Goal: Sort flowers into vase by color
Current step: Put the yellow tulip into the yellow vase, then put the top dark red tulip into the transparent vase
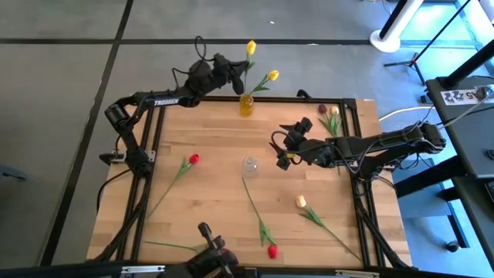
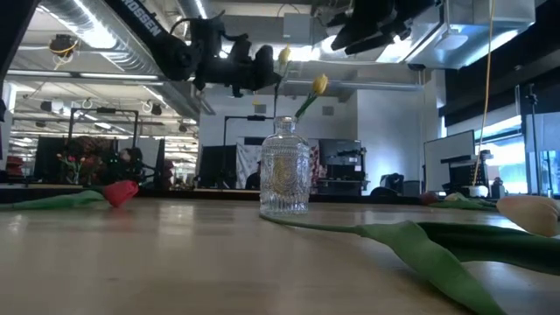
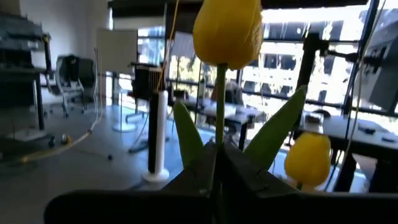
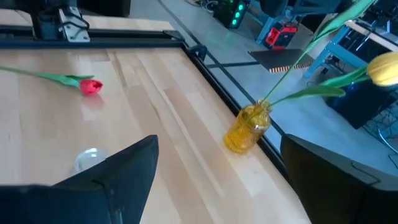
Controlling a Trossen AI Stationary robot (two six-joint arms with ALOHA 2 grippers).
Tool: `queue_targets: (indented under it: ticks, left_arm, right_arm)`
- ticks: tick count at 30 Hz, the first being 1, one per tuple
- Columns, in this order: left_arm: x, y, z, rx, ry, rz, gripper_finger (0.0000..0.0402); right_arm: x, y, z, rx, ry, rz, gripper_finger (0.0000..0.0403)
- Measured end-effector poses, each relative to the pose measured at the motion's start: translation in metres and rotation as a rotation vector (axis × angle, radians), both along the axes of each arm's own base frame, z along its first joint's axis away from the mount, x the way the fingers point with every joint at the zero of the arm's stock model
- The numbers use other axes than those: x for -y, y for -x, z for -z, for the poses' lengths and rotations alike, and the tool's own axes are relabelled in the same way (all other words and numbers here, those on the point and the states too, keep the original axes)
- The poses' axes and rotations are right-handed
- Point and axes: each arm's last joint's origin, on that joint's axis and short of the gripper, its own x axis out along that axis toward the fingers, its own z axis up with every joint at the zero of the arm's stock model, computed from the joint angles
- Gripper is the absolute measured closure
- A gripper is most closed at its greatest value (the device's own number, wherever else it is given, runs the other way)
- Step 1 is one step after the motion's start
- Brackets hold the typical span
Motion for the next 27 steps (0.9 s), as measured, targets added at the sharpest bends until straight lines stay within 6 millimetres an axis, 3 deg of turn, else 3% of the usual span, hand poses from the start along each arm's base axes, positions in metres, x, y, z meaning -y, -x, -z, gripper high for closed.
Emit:
queue_targets:
  ticks: [8,13,16,20,24,27]
  left_arm:
    - [0.001,0.003,0.018,-0.179,0.147,0.032,0.0317]
    - [0.018,0.025,-0.011,-0.33,0.112,0.045,0.0289]
    - [0.047,0.043,-0.036,-0.437,0.08,0.087,0.0285]
    - [0.105,0.066,-0.062,-0.545,0.099,0.27,0.0287]
    - [0.17,0.077,-0.068,-0.631,0.167,0.53,0.0294]
    - [0.218,0.077,-0.059,-0.646,0.177,0.697,0.0299]
  right_arm:
    - [0.001,0.007,0.007,-0.042,-0.066,0.043,0.0066]
    - [0.003,0.018,0.001,-0.074,-0.129,0.094,0.0066]
    - [0.013,0.03,0.001,-0.141,-0.203,0.18,0.0066]
    - [0.044,0.042,0.014,-0.26,-0.357,0.354,0.0066]
    - [0.09,0.054,0.029,-0.384,-0.416,0.587,0.0066]
    - [0.13,0.064,0.038,-0.422,-0.487,0.707,0.0073]
